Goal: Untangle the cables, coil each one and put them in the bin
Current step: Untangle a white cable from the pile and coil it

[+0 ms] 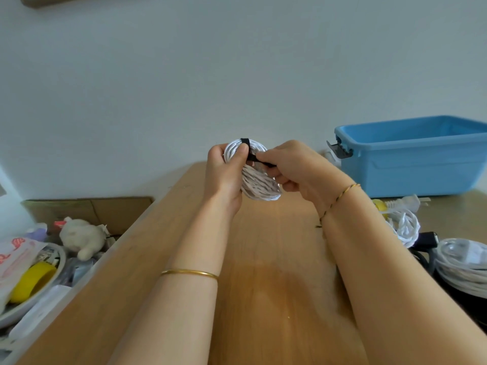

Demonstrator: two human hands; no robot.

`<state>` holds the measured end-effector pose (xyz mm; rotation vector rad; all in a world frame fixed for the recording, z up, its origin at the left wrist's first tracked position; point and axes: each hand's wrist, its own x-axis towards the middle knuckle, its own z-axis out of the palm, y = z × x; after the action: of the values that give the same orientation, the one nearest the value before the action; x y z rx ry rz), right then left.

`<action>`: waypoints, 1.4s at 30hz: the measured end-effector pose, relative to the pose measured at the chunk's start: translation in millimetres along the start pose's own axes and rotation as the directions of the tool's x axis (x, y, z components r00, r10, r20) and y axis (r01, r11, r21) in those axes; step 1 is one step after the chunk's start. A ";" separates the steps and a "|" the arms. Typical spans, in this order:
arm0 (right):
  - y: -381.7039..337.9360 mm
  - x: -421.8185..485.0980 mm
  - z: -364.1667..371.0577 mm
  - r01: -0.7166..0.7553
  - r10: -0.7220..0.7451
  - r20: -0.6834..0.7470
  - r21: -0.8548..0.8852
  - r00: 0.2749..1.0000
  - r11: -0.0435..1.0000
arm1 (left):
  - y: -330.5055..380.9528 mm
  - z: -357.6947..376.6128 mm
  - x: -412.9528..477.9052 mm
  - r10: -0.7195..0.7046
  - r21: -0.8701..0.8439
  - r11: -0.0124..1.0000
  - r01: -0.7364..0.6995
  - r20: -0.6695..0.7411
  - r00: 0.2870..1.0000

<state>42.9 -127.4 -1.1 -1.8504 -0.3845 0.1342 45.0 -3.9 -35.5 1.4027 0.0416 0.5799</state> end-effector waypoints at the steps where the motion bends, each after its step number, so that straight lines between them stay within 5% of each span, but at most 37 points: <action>1: -0.1 -0.4 -1.7 -0.025 0.023 0.038 0.071 0.999 0.997 | -0.5 0.5 -0.2 0.016 0.017 1.000 -0.016 0.005 1.000; 10: -2.8 -0.6 -6.7 -0.165 0.113 0.138 0.476 0.984 0.864 | 1.0 2.7 -5.2 0.030 0.022 0.999 -0.033 0.127 0.991; 16: -4.6 -3.1 -12.5 -0.140 0.159 0.018 0.574 0.987 0.807 | -1.8 7.5 -10.8 0.122 0.162 0.975 -0.151 0.177 0.977; 21: -4.1 -4.1 -15.0 -0.211 0.211 0.086 0.688 0.974 0.694 | -1.8 12.2 -16.3 0.168 0.297 0.927 -0.231 0.225 0.960; 25: -5.9 -4.1 -16.2 -0.177 0.164 0.077 0.597 0.983 0.782 | 3.5 10.9 -14.4 0.122 0.247 0.953 -0.174 0.212 0.970; 29: -5.5 -11.4 -20.5 -0.070 0.063 0.041 0.200 0.997 0.977 | 6.1 5.1 -10.5 0.052 0.184 0.980 -0.077 0.134 0.990; 35: -6.8 -16.4 -21.0 0.042 -0.038 0.022 -0.200 0.999 0.979 | 5.5 5.4 -9.3 0.107 0.239 0.965 -0.109 0.021 0.994; 38: -10.6 -17.6 -19.0 0.040 -0.025 0.067 -0.235 0.997 0.971 | 5.0 6.8 -8.2 0.190 0.325 0.926 -0.193 0.042 0.981; 42: -8.4 -15.4 -18.6 -0.082 0.077 0.131 0.029 0.988 0.996 | -0.3 6.1 -4.0 0.307 0.402 0.865 -0.299 0.046 0.950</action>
<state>32.1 -147.2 11.0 -1.8285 -0.3962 0.3155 43.8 -11.1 -35.9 1.8266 -0.0487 0.8842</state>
